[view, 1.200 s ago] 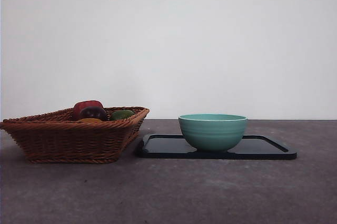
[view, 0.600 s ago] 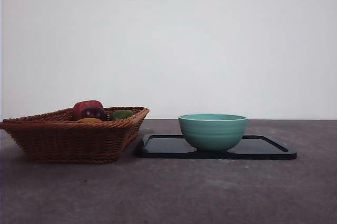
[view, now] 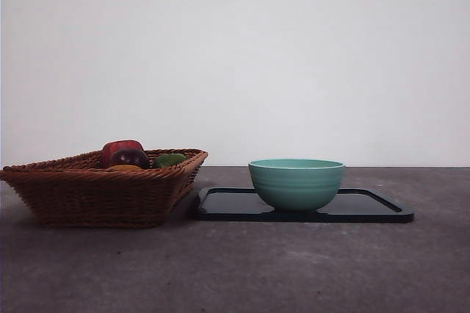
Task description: Pick up the wifruite, put it on the bowl, pick up the plate, put it on desk
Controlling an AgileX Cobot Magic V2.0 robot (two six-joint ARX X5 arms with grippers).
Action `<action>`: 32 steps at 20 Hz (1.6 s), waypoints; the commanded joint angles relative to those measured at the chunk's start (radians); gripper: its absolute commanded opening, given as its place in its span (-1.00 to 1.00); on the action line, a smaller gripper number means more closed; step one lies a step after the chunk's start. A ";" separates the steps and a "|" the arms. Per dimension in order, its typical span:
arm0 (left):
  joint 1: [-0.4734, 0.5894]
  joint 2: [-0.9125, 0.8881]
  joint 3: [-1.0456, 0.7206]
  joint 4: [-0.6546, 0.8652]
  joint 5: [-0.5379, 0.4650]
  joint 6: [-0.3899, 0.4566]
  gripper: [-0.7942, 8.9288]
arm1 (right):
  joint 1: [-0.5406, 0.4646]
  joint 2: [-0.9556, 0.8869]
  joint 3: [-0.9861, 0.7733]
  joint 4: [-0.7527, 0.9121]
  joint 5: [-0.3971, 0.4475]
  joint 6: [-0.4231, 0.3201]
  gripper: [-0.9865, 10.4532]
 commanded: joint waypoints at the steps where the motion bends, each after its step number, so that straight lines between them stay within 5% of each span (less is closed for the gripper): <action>1: -0.005 -0.005 0.011 0.011 0.005 0.019 0.39 | 0.004 0.179 0.040 0.052 -0.001 0.016 0.14; 13: -0.005 -0.022 0.011 0.011 0.005 0.019 0.39 | -0.068 0.918 0.478 0.174 -0.037 0.005 0.14; 24: -0.005 -0.022 0.011 0.011 0.005 0.018 0.39 | -0.184 1.222 0.640 0.146 -0.026 -0.029 0.13; 32: -0.005 -0.022 0.011 0.010 0.005 0.018 0.39 | -0.186 1.294 0.640 0.154 -0.026 -0.081 -0.72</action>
